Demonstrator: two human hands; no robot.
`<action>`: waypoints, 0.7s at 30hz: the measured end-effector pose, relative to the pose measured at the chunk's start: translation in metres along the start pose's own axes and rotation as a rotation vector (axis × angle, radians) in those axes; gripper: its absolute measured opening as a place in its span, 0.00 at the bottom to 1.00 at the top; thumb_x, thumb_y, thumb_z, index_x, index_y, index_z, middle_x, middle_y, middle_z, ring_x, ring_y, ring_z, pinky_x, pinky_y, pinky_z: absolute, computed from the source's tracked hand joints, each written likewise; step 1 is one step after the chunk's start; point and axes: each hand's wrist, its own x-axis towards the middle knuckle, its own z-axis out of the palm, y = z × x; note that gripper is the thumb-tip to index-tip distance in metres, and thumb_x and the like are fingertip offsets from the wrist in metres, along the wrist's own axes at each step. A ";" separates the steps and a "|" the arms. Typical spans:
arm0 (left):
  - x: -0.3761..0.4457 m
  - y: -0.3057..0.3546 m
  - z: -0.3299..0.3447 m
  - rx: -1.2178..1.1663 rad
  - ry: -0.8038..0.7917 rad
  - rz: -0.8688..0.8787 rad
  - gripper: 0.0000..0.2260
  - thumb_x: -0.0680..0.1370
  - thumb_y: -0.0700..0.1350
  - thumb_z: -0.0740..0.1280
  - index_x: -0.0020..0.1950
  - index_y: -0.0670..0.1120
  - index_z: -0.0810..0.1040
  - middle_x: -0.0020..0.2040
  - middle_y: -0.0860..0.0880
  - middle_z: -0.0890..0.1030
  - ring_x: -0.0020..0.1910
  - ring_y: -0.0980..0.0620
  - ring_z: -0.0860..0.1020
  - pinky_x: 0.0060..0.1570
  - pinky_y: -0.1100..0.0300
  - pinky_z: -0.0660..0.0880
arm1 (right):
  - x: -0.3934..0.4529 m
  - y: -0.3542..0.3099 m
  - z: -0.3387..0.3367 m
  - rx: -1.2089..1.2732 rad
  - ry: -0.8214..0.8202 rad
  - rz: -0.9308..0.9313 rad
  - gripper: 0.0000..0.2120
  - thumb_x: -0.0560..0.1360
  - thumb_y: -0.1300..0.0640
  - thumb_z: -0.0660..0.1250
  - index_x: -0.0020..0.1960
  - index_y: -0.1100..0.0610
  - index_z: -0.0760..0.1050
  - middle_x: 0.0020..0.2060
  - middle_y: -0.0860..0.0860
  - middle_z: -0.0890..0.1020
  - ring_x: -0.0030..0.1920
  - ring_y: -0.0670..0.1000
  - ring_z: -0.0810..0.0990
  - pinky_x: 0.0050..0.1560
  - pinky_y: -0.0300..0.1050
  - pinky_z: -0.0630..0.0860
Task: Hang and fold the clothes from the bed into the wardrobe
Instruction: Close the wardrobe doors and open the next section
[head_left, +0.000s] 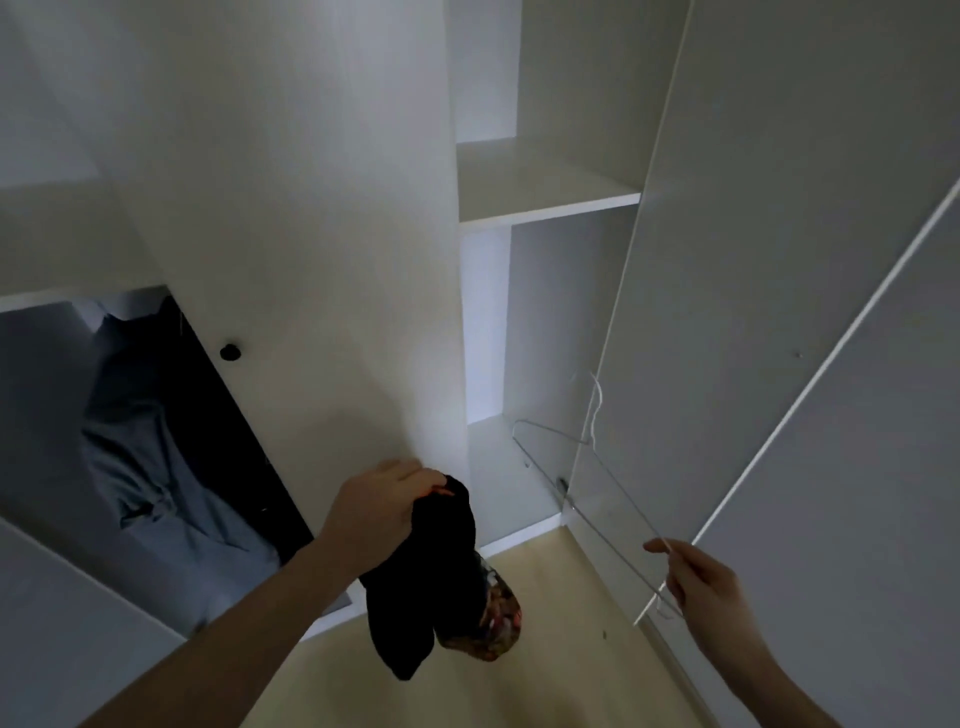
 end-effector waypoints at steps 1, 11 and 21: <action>-0.001 0.000 -0.002 -0.005 -0.006 -0.001 0.14 0.75 0.41 0.62 0.56 0.53 0.82 0.48 0.54 0.85 0.44 0.49 0.82 0.36 0.57 0.81 | -0.010 0.001 -0.014 -0.029 0.022 -0.015 0.17 0.82 0.67 0.62 0.46 0.54 0.86 0.25 0.48 0.69 0.26 0.45 0.66 0.27 0.34 0.62; -0.031 0.039 -0.014 -0.021 -0.145 -0.353 0.16 0.78 0.41 0.68 0.64 0.55 0.79 0.60 0.55 0.83 0.57 0.48 0.80 0.55 0.52 0.77 | -0.073 -0.032 -0.109 -0.252 0.006 -0.151 0.16 0.79 0.51 0.71 0.33 0.53 0.83 0.22 0.44 0.63 0.24 0.42 0.61 0.28 0.34 0.59; -0.043 0.135 -0.040 -0.201 -0.115 -0.461 0.14 0.73 0.35 0.64 0.42 0.55 0.78 0.37 0.53 0.81 0.34 0.51 0.77 0.37 0.52 0.78 | -0.106 -0.053 -0.175 -0.324 -0.203 -0.251 0.20 0.80 0.44 0.66 0.34 0.55 0.78 0.26 0.49 0.63 0.28 0.48 0.62 0.30 0.41 0.58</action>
